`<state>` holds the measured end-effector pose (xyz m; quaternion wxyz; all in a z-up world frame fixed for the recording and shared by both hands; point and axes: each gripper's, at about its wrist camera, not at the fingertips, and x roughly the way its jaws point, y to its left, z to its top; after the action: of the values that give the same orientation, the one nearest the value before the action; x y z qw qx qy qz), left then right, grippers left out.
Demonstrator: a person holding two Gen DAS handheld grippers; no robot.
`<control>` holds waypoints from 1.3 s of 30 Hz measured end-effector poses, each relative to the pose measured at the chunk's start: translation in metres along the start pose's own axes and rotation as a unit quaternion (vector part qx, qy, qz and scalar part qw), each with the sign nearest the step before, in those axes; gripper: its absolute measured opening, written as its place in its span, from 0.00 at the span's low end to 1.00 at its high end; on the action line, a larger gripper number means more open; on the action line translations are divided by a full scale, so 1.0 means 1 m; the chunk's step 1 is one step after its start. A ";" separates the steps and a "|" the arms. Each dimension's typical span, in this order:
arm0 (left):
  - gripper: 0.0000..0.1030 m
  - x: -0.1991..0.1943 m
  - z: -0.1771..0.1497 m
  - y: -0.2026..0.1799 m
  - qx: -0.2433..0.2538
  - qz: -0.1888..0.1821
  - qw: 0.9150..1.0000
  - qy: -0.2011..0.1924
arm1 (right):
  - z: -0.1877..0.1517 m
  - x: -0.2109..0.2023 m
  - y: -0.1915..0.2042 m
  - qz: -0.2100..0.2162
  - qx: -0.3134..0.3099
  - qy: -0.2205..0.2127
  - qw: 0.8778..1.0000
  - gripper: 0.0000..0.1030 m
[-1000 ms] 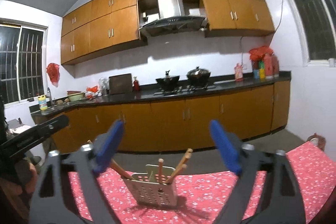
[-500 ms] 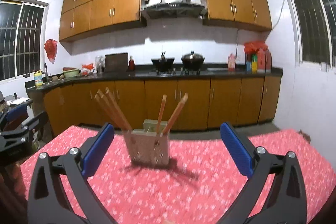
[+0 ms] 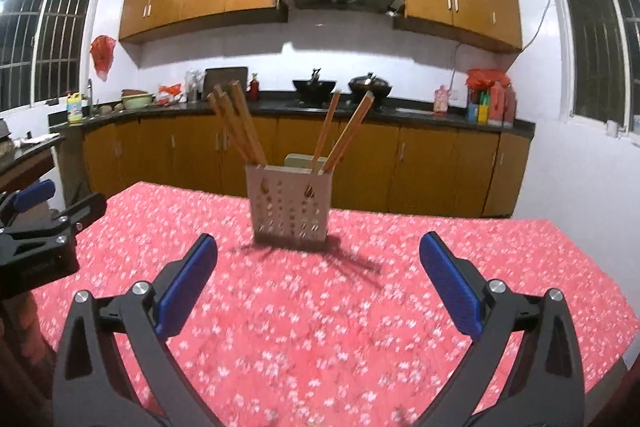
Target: Organize utensils
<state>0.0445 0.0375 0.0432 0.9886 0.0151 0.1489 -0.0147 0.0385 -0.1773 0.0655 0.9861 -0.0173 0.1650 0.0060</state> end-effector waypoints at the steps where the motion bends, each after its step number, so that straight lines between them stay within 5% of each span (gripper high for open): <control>1: 0.98 -0.002 -0.004 -0.002 0.004 0.000 1.000 0.002 | -0.004 0.000 0.001 0.002 0.002 0.005 1.000 0.96; 11: 0.98 -0.007 -0.025 -0.011 0.017 0.002 1.000 0.017 | -0.031 -0.001 0.001 -0.003 0.016 0.036 0.999 0.96; 39: 0.98 -0.007 -0.040 -0.010 0.004 0.002 0.999 0.042 | -0.038 0.003 0.000 -0.013 0.021 0.048 0.999 0.96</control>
<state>0.0254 0.0286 0.0074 0.9814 0.0202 0.1905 -0.0131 0.0288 -0.1787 0.0290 0.9771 0.0011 0.2124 -0.0114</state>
